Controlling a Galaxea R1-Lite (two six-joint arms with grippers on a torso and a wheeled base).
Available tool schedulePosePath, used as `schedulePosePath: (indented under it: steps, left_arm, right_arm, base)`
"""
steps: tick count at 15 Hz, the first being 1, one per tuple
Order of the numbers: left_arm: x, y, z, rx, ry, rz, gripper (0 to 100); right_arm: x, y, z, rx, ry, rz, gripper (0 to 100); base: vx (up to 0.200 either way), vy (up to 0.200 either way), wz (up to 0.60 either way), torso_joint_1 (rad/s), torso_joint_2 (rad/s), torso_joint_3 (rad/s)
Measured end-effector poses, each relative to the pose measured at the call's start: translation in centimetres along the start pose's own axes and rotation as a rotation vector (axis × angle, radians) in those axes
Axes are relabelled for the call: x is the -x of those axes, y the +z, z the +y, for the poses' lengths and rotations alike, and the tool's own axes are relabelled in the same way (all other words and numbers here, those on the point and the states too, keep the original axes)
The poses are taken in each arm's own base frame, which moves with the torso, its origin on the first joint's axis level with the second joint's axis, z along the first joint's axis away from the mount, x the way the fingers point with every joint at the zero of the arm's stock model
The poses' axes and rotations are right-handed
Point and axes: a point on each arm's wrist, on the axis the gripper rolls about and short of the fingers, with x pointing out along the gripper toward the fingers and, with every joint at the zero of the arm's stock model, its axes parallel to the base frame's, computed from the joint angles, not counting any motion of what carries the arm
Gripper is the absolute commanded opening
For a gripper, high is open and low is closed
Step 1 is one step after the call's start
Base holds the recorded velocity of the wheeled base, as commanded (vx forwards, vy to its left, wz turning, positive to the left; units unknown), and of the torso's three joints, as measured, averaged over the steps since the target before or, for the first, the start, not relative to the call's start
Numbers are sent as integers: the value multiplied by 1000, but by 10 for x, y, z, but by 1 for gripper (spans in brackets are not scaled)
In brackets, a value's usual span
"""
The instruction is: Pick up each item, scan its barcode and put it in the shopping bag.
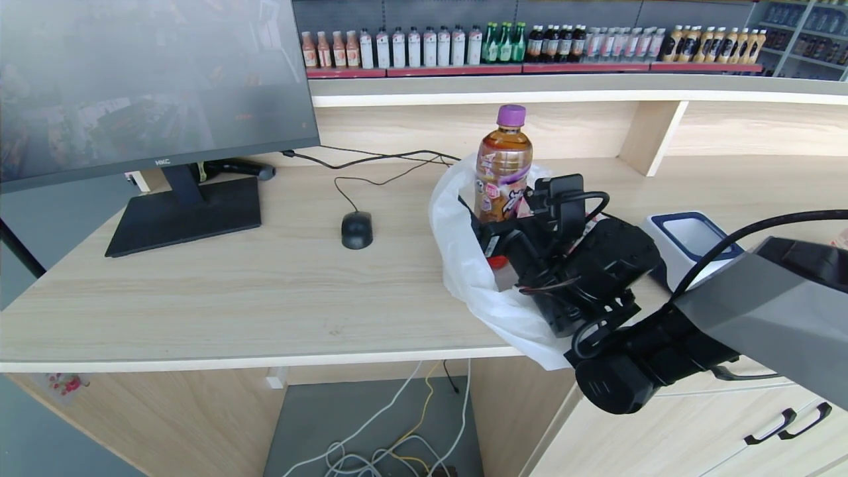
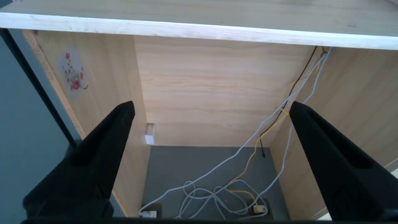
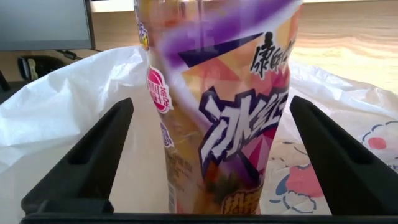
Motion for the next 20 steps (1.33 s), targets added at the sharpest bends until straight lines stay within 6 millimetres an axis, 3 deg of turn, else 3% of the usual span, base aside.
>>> schedulePosePath:
  steps: [10, 20]
  left_arm:
    - [0, 0, 0, 0, 0, 0, 100]
    - [0, 0, 0, 0, 0, 0, 100]
  right_arm:
    - [30, 34, 8, -20, 49, 4, 100]
    - [79, 50, -5, -73, 63, 95, 100]
  base:
    - [0, 0, 0, 0, 0, 0]
    - [0, 0, 0, 0, 0, 0]
